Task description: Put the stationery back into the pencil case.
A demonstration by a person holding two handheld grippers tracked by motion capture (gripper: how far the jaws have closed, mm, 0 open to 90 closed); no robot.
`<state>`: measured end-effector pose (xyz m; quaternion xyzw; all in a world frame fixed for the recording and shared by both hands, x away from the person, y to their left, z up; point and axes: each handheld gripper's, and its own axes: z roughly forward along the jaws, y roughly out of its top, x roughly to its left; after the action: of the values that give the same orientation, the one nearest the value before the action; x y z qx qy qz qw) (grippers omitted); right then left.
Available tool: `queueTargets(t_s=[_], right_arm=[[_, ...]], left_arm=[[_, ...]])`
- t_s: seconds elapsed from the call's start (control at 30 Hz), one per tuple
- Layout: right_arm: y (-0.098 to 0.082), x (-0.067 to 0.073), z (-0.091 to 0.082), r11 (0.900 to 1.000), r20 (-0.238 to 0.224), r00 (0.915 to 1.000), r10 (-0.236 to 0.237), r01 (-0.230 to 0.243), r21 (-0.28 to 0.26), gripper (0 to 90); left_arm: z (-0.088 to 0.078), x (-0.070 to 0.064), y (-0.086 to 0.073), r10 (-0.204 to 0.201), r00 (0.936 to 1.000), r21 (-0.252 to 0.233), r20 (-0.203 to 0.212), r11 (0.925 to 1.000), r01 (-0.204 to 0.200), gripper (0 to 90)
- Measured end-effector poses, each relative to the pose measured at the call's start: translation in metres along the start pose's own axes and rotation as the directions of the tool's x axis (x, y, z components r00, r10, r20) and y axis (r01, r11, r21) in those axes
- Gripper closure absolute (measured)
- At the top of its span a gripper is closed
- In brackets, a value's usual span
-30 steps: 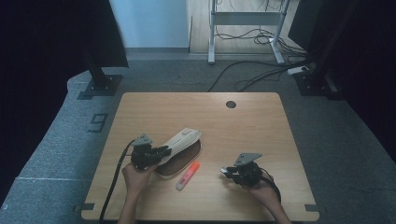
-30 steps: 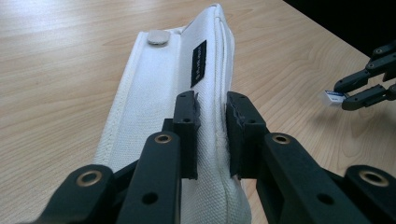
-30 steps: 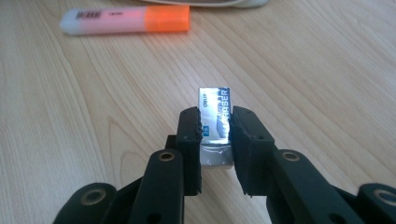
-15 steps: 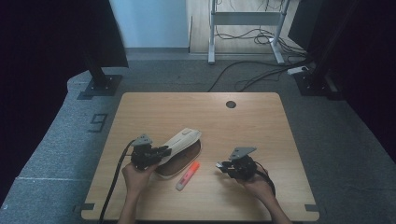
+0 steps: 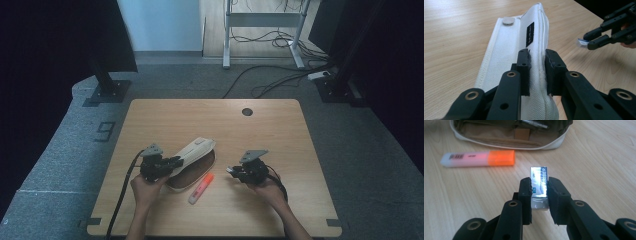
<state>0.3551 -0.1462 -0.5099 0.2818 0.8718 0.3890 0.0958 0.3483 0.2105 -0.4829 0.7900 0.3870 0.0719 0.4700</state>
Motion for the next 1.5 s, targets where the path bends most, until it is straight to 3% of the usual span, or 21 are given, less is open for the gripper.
queueTargets(t_s=[0.6, 1.5], right_arm=[[0.031, -0.008, 0.021, 1.000, 0.015, 0.9996, -0.023, 0.023, 0.001, 71.8], [0.058, -0.001, 0.057, 0.998, -0.005, 0.9982, -0.060, 0.060, 0.018, 71.8]], left_arm=[[0.000, 0.000, 0.000, 0.003, 1.0000, 0.000, -0.001, 1.0000, -0.003, 74.9], [-0.001, 0.000, 0.000, 0.002, 1.0000, -0.004, 0.004, 1.0000, -0.002, 74.9]])
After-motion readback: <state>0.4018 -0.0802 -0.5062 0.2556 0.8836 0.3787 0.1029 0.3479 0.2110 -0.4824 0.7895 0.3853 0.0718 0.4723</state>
